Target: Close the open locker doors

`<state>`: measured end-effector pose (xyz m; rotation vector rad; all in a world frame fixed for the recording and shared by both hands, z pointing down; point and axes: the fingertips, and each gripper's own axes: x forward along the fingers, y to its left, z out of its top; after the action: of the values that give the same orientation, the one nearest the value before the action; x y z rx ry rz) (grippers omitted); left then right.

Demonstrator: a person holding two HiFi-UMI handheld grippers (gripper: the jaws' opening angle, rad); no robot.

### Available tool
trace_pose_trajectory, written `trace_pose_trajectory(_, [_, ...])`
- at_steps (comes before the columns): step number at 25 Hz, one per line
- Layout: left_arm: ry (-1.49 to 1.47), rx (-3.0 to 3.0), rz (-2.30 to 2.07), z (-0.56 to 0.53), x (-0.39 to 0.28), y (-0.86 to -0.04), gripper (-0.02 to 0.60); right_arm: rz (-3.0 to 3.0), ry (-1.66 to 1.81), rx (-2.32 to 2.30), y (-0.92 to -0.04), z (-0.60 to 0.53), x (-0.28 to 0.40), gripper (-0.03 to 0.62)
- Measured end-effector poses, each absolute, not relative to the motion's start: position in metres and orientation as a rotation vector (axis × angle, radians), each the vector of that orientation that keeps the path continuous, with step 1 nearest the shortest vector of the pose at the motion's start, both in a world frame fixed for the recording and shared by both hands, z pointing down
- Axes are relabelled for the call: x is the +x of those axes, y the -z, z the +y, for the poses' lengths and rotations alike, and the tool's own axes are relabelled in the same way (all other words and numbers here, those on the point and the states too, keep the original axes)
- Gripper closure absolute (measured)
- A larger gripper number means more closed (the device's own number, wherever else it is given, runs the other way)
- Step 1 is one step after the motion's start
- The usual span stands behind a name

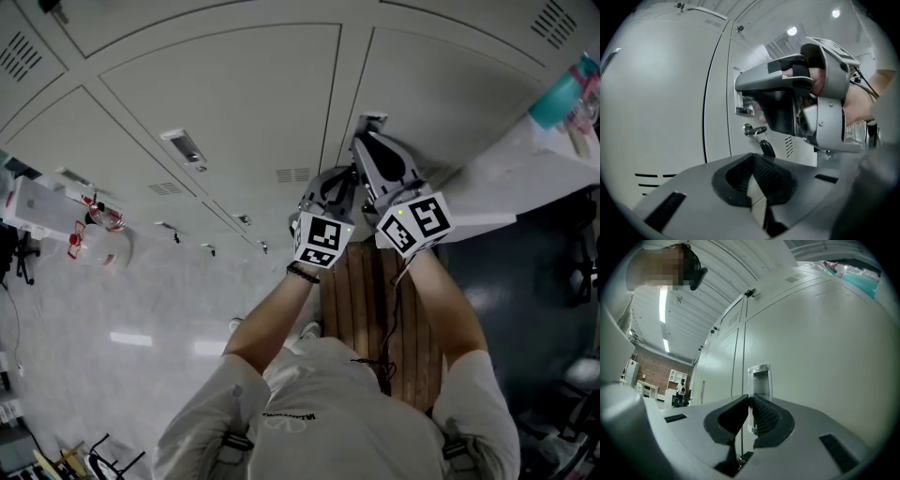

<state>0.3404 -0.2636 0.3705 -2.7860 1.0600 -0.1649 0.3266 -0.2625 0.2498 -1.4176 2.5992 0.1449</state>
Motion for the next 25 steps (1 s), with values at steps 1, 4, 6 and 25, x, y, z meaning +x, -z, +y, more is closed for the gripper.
trace_pose_trajectory(1, [0.165, -2.784, 1.062, -0.264, 0.34, -0.371, 0.578, 2.596, -0.15, -1.419, -0.25, -0.263, 0.326, 0.557])
trace_pose_trajectory(4, [0.162, -2.783, 1.066, -0.265, 0.341, -0.371, 0.578, 2.575, -0.169, -1.456, -0.25, -0.264, 0.327, 0.554])
trace_pose_trajectory(6, [0.159, -2.785, 1.06, -0.266, 0.342, -0.37, 0.578, 2.541, -0.196, -1.541, -0.251, -0.261, 0.332, 0.551])
trace_pose_trajectory(25, [-0.069, -2.805, 1.195, -0.162, 0.118, -0.291, 0.578, 2.402, -0.068, -1.74, -0.26, -0.104, 0.299, 0.585])
